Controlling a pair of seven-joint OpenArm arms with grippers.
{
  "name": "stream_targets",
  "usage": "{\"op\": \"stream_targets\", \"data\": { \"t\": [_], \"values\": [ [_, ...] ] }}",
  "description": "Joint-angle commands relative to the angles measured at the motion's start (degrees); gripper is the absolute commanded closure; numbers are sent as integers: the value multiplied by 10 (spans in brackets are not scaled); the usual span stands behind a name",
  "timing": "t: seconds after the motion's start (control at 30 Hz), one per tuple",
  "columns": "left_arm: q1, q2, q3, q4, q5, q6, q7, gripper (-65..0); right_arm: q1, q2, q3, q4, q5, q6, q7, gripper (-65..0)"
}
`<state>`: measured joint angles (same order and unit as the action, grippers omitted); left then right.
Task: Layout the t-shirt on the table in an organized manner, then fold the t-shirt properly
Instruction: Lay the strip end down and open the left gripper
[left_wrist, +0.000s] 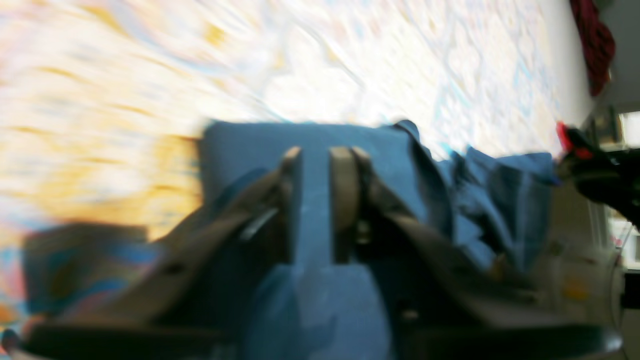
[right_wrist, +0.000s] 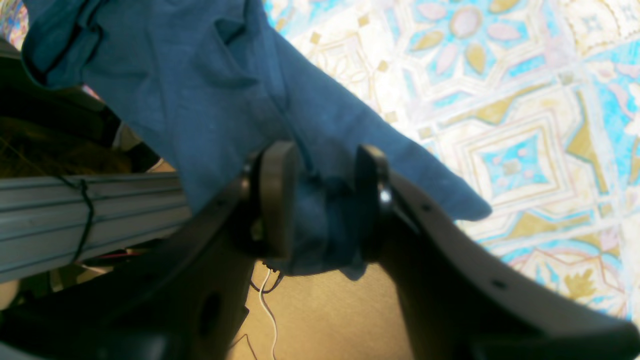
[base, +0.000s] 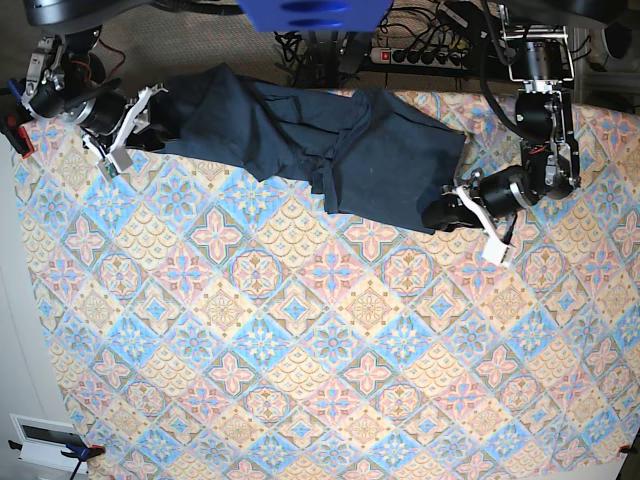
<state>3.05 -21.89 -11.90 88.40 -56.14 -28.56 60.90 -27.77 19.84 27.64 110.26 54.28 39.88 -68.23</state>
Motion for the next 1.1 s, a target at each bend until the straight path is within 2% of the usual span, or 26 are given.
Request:
{"op": "stream_targets", "data": {
  "t": [0.0,0.07,0.13,0.27,0.57,0.87,0.93,1.07],
  "values": [
    [1,-21,-2,0,-6,-3,0,-201,0,7,5,10,11,1,9,-191],
    [3,-42,9,-18,2,-3,0,-253,0,7,5,10,11,1,9,-191],
    [2,-55,31,-43,12,-3,0,-279,0,7,4,10,11,1,9,-191],
    [-1,-64,71,-70,29,-6,-4,-279,2,7,3,10,11,1,9,-191],
    [2,-60,149,-70,24,-7,-5,-279,1,7,4,10,11,1,11,-191],
    [2,-62,144,-67,18,-8,-5,-279,1,7,5,10,11,1,12,-191],
    [2,-62,119,-67,-4,-8,-1,-279,1,7,5,10,11,1,11,-191],
    [9,-64,66,-67,-99,-8,24,-281,1,7,5,10,11,1,11,-191]
  ]
}}
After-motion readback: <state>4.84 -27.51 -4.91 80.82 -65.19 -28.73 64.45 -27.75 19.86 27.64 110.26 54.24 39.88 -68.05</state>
